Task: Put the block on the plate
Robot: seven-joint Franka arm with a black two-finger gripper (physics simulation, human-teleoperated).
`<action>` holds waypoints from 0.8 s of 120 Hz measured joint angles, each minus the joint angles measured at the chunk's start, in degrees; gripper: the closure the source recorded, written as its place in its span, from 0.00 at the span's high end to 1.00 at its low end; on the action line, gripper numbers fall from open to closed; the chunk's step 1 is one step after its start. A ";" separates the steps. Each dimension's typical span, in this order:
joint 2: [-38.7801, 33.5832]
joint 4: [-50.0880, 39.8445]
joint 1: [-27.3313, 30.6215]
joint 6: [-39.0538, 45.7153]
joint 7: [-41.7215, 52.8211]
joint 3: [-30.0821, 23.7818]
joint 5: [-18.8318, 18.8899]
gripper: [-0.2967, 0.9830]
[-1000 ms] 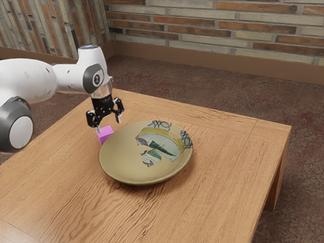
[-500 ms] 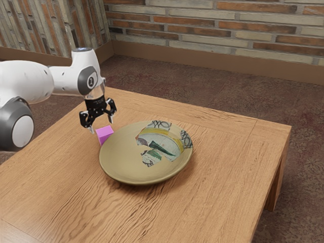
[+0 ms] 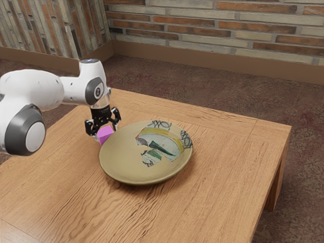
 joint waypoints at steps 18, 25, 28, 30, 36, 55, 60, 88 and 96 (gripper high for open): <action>0.99 0.33 0.29 0.17 0.14 -0.01 -0.04 0.77; 1.17 0.37 0.35 0.21 0.18 -0.01 -0.03 0.76; 1.20 0.40 0.36 0.21 0.20 -0.01 -0.03 0.75; 1.22 0.41 0.37 0.21 0.21 0.01 -0.04 0.74; 1.25 0.43 0.39 0.22 0.25 0.05 -0.02 0.70; 1.26 0.44 0.39 0.20 0.31 0.22 0.12 0.61; 1.18 0.43 0.39 0.19 0.31 0.26 0.15 0.60; -0.25 1.30 0.39 -0.49 0.27 2.46 0.60 0.52; -0.50 1.67 0.39 -0.85 0.27 3.65 0.81 0.50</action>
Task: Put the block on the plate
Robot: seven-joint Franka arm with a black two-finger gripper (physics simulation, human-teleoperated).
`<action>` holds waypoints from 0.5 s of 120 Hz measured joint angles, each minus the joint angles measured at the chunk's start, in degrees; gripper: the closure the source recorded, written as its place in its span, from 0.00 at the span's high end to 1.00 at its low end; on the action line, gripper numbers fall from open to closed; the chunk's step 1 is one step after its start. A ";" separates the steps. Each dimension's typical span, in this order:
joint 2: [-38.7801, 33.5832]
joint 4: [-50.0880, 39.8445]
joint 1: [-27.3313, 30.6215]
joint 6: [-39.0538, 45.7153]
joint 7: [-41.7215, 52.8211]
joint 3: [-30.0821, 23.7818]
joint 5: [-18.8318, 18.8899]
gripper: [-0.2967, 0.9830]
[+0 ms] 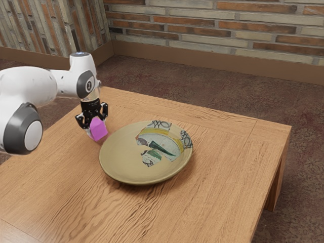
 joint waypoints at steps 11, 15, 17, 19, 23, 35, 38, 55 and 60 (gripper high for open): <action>-0.95 0.40 0.01 -0.51 -0.02 0.86 0.20 0.48; -1.91 0.41 -0.02 -0.73 -0.03 0.92 0.24 0.47; -2.48 0.39 -0.04 -0.85 -0.04 0.93 0.26 0.47; -3.05 0.33 -0.06 -0.97 -0.04 0.92 0.27 0.46; -4.19 0.16 -0.11 -1.21 -0.06 0.90 0.30 0.45; -7.42 -1.01 -0.56 -1.83 -0.13 0.64 0.35 0.43; -7.93 -1.31 -0.80 -1.97 -0.15 0.49 0.35 0.43; -11.63 -5.02 -4.79 -2.45 -0.21 0.20 0.17 0.42; -13.19 -6.66 -6.43 -2.50 -0.23 0.19 0.09 0.42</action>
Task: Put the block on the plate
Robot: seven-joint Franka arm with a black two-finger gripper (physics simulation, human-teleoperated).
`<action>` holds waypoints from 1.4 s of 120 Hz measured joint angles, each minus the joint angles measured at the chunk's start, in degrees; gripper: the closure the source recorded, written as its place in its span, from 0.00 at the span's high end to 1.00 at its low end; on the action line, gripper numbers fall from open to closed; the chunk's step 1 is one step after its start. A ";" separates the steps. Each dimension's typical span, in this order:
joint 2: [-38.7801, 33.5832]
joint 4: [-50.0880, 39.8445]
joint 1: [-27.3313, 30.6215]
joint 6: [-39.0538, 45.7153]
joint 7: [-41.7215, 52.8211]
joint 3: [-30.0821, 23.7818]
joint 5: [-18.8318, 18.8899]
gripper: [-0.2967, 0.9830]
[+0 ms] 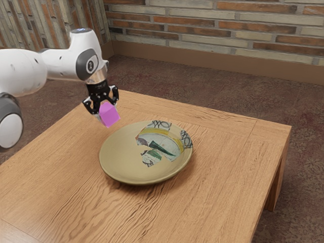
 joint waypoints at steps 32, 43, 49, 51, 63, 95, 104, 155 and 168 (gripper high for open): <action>-3.87 -3.69 -7.62 -0.05 -0.12 -2.44 -1.01 0.42; -3.84 -3.94 -9.69 -0.04 -0.16 -2.47 -1.82 0.42; -3.57 -4.61 -10.33 0.19 -0.17 -2.48 -2.35 0.42; -3.49 -4.98 -10.44 0.33 -0.17 -2.48 -2.52 0.42; -3.15 -7.63 -10.74 1.49 -0.19 -2.53 -3.74 0.42; -0.76 -9.28 -10.87 4.78 -0.08 -3.42 -5.75 0.54; -0.77 -9.33 -10.88 5.35 0.09 -3.62 -6.13 0.61; -4.50 -9.31 -10.88 1.88 -0.10 -3.27 -6.49 0.75; -7.59 -9.33 -10.88 -0.99 2.51 -3.13 -6.26 0.76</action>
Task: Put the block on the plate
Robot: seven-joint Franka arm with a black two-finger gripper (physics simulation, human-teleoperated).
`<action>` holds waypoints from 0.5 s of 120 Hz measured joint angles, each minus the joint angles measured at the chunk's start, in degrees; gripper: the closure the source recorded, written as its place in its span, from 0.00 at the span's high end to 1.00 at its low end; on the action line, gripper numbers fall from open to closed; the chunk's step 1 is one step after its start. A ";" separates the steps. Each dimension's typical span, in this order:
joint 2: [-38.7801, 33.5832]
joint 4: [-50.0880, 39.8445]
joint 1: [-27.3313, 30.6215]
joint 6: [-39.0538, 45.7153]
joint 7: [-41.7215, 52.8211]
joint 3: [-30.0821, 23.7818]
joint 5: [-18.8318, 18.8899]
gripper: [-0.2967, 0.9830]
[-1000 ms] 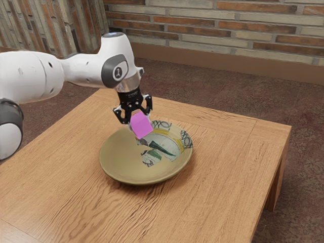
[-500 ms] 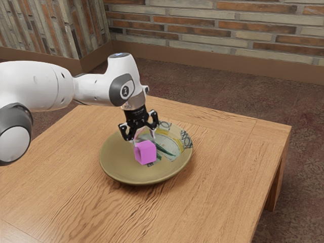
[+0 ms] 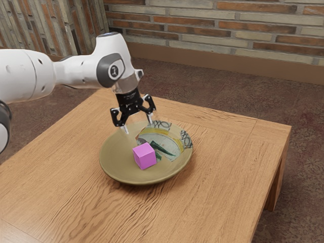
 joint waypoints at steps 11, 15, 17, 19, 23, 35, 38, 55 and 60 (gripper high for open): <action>-3.71 0.16 0.01 -3.68 4.24 0.09 0.25 0.76; -5.29 0.28 0.01 -5.17 6.05 0.04 0.45 0.76; -6.13 0.34 0.03 -5.94 6.98 -0.05 0.54 0.76; -7.01 0.39 0.03 -6.68 7.90 -0.17 0.61 0.76; -8.74 0.46 0.00 -8.24 9.76 -0.36 0.74 0.76; -13.44 1.06 -0.05 -13.38 15.01 -0.52 1.18 0.76; -14.51 1.51 -0.04 -14.74 16.32 -0.53 1.38 0.77; -17.64 6.27 0.06 -23.51 23.38 -0.10 2.06 0.77; -17.88 7.52 0.25 -25.61 25.26 -0.05 2.17 0.77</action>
